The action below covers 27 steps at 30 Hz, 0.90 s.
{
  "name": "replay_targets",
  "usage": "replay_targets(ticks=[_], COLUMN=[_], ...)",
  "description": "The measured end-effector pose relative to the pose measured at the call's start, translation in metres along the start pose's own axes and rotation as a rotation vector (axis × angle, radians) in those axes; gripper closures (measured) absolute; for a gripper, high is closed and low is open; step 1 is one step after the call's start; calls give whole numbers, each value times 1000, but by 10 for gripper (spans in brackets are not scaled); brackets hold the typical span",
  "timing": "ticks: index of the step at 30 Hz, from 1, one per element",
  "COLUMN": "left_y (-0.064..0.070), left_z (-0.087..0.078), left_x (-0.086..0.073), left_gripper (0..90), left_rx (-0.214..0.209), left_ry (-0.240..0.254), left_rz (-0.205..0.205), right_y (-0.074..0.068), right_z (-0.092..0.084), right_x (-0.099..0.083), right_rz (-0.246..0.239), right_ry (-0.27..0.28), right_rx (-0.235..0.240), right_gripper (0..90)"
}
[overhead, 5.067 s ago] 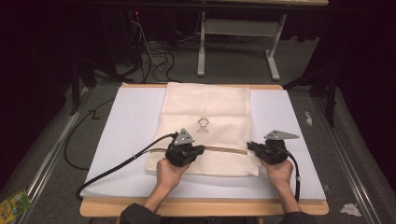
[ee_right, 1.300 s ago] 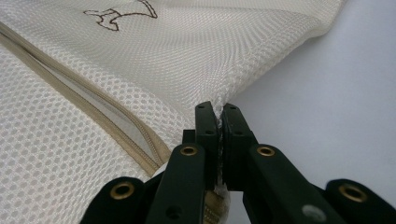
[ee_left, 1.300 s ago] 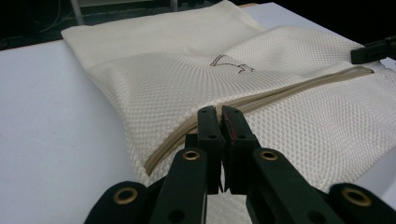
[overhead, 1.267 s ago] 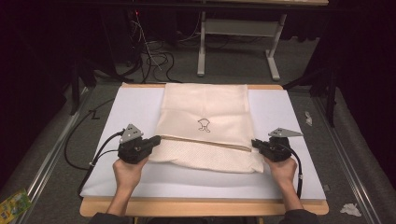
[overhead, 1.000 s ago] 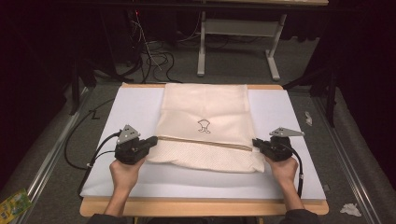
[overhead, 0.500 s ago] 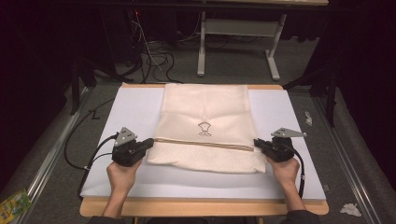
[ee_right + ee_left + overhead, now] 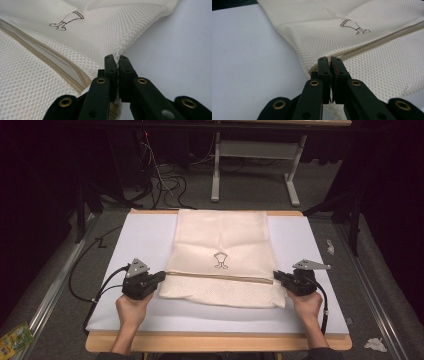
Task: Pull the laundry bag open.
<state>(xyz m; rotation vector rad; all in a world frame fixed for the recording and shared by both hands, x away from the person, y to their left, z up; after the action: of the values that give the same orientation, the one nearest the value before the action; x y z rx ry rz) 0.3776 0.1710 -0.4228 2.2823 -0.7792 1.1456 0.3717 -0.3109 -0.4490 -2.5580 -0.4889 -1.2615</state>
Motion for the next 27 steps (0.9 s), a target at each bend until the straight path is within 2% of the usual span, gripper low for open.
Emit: replay_targets(ticks=[4, 10, 17, 24, 27], left_y=[-1, 1, 4, 2, 3], left_z=[1, 2, 0, 2, 4], left_x=[-3, -5, -7, -16, -18], left_gripper=[873, 873, 873, 872, 872], left_rx=[-4, -2, -12, -15, -13], left_ry=[-4, -32, -39, -37, -53], left_rz=[-15, -1, 3, -25, -15], right_y=[-1, -2, 0, -2, -2], right_z=[1, 3, 5, 7, 7], right_x=[-1, -1, -3, -5, -5], right_rz=[4, 0, 8, 5, 2], right_ry=[-3, -10, -20, -27, -27], right_rx=[6, 2, -3, 8, 3], right_gripper=[884, 880, 877, 864, 862])
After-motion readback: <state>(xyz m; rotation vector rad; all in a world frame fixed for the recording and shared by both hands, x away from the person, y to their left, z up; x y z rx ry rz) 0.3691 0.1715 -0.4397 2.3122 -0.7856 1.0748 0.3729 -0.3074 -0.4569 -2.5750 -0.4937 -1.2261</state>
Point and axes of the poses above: each handheld gripper's, and its own axes: z roughly forward along the jaws, x roughly out of its top, y roughly to its right, the point moved 1 cm from there along z, roughly forward along the jaws, and after that the axes turned 5 degrees about -x, right-handed, at the moved point
